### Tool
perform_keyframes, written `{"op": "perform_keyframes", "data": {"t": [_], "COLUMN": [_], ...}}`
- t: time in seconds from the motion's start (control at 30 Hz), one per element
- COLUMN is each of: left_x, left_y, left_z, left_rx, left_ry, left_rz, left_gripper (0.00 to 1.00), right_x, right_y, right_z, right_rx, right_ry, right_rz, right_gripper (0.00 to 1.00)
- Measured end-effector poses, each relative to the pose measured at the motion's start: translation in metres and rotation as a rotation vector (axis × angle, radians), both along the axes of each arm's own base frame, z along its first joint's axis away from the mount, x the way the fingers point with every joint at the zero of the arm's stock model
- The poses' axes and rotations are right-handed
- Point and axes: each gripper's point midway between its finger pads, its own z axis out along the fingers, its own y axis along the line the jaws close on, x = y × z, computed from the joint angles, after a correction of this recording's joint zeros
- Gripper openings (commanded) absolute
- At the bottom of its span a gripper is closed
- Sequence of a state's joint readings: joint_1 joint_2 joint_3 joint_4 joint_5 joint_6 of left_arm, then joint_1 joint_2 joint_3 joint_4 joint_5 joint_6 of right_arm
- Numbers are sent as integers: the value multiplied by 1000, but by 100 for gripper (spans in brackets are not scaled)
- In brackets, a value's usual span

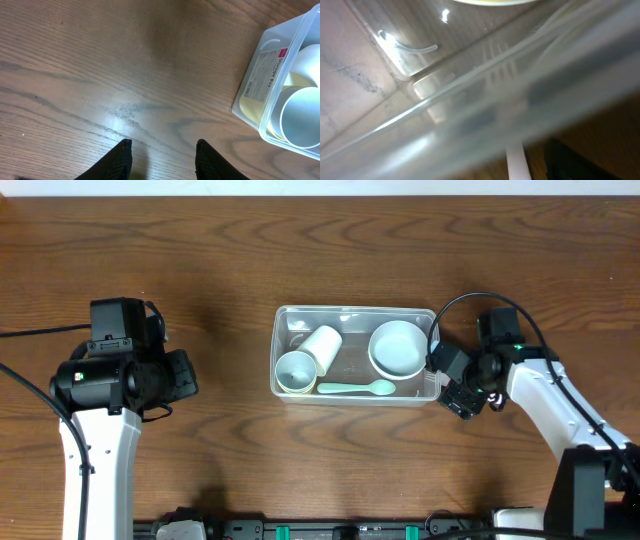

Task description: Pack container

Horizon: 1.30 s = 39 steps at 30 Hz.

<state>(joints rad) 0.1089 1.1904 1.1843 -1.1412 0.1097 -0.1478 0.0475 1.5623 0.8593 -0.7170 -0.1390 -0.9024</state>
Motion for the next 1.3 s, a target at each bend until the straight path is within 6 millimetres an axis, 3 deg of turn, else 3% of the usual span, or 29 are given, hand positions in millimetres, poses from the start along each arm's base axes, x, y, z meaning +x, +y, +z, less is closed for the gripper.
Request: {"op": "perform_keyframes", "data": {"t": [0.4,0.87,1.3], "left_x": [0,0,-1], "left_y": [0,0,0], "left_z": [0,0,0], "left_rx": [0,0,0], "left_ry": [0,0,4], "left_rz": [0,0,0], "left_gripper": [42,42,42], "right_x": [17,21,26], "right_y": [6,6,19], "right_z": [-12,-13,-10], "right_rx": [23,19,75], "right_ry": [-41,-55,-79], "right_rz": [35,58,56], "right_gripper": [82,78,82]}}
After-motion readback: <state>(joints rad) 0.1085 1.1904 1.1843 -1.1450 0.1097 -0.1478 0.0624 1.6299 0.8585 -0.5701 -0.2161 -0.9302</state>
